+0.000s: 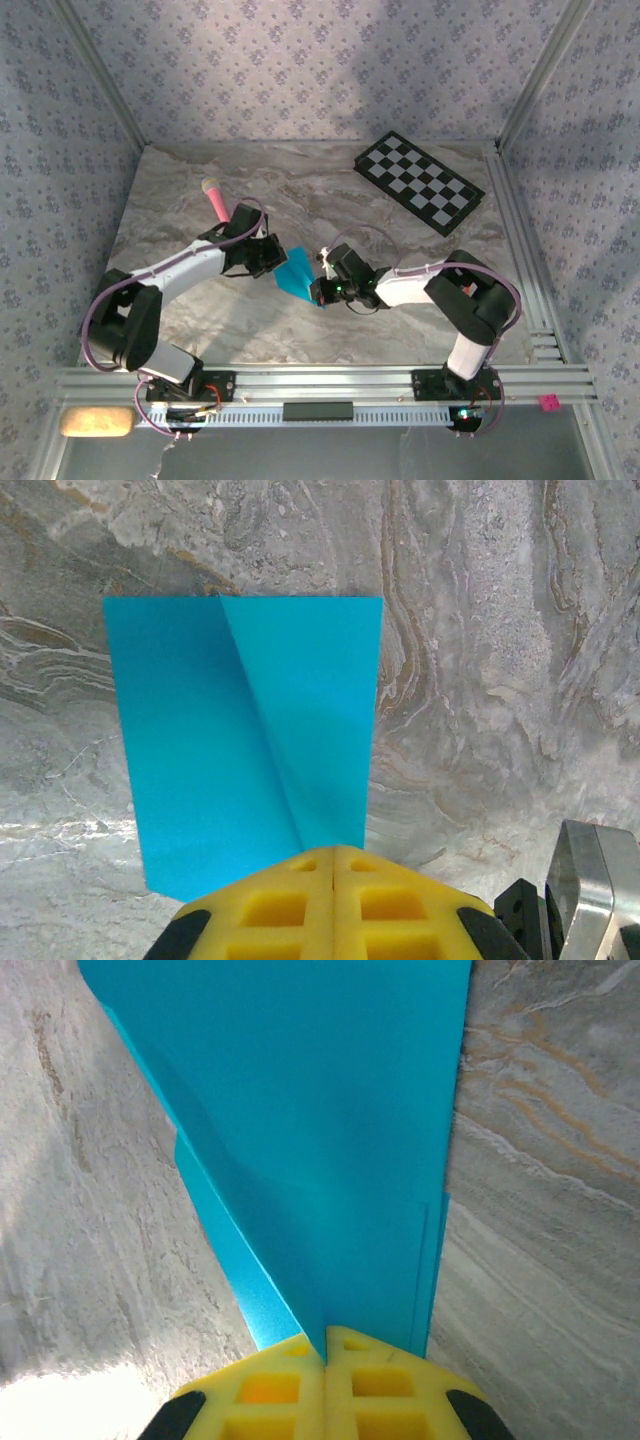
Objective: Fold a paper plane with a square sheet of paper (pick it up from the middle)
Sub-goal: Fourth fold the wing at the center of the table.
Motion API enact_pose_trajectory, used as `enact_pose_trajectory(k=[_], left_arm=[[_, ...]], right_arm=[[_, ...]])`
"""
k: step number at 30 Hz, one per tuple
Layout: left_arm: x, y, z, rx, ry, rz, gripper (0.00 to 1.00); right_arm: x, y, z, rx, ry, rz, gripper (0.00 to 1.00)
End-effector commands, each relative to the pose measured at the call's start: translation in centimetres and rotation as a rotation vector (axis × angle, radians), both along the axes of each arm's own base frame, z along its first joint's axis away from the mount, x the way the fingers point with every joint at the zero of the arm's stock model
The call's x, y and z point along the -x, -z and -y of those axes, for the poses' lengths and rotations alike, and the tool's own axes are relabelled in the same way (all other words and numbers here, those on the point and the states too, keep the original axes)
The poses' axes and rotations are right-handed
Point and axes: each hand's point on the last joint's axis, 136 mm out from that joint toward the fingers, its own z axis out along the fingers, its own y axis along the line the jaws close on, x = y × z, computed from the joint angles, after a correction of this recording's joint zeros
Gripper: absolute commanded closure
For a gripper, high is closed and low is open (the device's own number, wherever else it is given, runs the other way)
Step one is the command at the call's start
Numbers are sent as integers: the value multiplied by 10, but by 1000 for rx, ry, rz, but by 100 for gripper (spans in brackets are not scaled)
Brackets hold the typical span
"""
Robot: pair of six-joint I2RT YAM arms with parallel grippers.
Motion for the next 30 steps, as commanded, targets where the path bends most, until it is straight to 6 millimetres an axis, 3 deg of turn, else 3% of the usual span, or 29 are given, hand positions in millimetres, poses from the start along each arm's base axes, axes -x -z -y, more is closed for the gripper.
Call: enact_pose_trajectory(k=[1,4,14,18,30], left_arm=[[0,-5,0,15,8,29,96],[2,-6,2,34,20,38,100],[13,7,26,140,103,22,100],[12,5,40,155,139,38,100],[5,18,51,125,160,10,100]], right_arm=[[7,6,-3,-45,19,-87,98],[6,8,-3,-63,42,-106,98],[6,13,2,-83,83,-120,97],[6,14,6,-82,96,-120,97],[12,13,16,-93,109,-121,97]])
